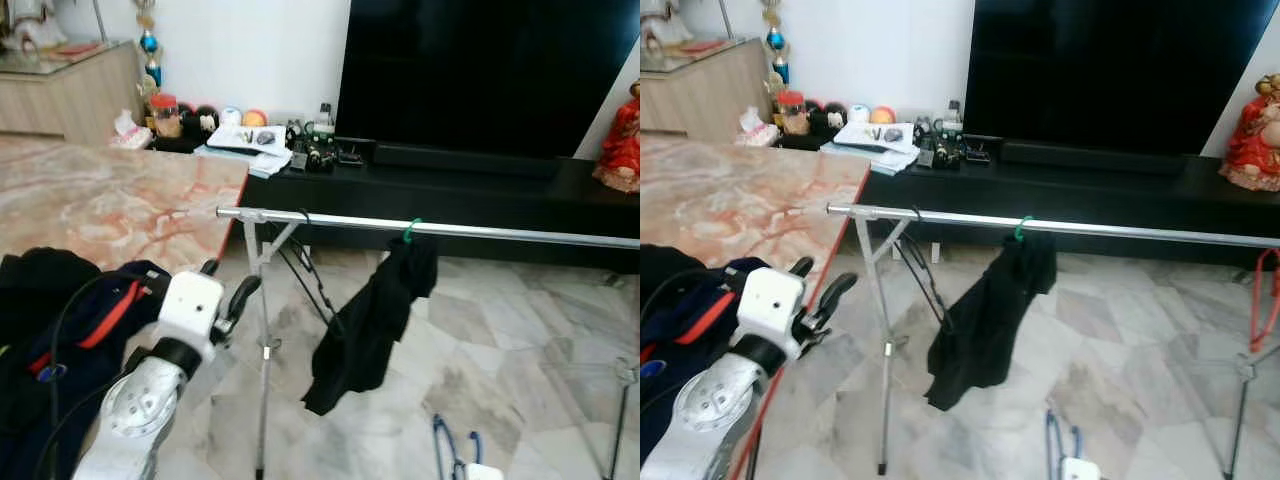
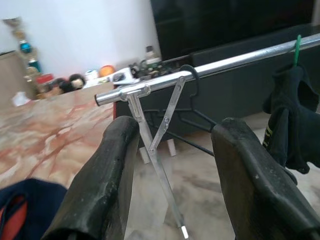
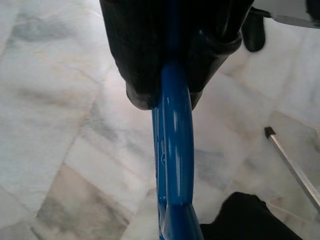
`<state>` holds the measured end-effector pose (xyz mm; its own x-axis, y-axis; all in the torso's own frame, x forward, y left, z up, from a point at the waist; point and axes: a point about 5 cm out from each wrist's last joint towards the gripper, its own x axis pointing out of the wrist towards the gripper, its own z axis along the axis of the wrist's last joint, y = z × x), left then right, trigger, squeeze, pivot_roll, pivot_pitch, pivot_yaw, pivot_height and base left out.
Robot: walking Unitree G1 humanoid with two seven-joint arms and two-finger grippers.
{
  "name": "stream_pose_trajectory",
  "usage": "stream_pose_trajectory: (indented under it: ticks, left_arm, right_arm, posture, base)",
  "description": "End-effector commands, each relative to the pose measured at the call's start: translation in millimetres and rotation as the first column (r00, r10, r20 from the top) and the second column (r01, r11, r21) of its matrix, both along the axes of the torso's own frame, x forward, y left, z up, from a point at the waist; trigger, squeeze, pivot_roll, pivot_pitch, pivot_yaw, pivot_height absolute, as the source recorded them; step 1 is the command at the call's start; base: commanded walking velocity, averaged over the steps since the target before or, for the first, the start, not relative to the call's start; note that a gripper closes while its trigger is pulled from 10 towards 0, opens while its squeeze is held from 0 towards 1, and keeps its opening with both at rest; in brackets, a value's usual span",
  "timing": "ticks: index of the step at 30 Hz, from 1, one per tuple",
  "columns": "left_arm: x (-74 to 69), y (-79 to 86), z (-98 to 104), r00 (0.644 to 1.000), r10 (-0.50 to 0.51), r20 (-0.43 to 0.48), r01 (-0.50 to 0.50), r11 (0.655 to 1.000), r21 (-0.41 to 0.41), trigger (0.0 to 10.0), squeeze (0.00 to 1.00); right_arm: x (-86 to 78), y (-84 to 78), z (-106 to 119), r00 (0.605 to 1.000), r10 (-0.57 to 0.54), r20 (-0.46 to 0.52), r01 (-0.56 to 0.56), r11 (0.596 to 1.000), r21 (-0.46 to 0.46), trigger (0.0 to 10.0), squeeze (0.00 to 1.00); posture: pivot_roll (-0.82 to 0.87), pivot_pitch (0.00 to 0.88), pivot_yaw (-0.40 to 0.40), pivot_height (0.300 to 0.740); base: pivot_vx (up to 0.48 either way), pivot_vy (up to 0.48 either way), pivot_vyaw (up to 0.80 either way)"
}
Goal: Hang hanger
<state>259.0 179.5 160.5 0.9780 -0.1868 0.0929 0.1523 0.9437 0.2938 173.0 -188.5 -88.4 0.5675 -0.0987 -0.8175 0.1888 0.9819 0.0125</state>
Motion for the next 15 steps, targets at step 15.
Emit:
stream_pose_trajectory:
  ticks: [15]
  left_arm:
    - [-26.5,56.9,-132.1,0.853,0.185,-0.488,-0.232,0.972,-0.037,10.0,0.0]
  right_arm:
    - [4.4,0.2,2.0,0.999,-0.043,0.015,0.043,0.999,0.005,10.0,0.0]
  posture:
    - [0.19,0.0,-0.016,0.74]
  base:
    - [0.0,-0.259,0.0]
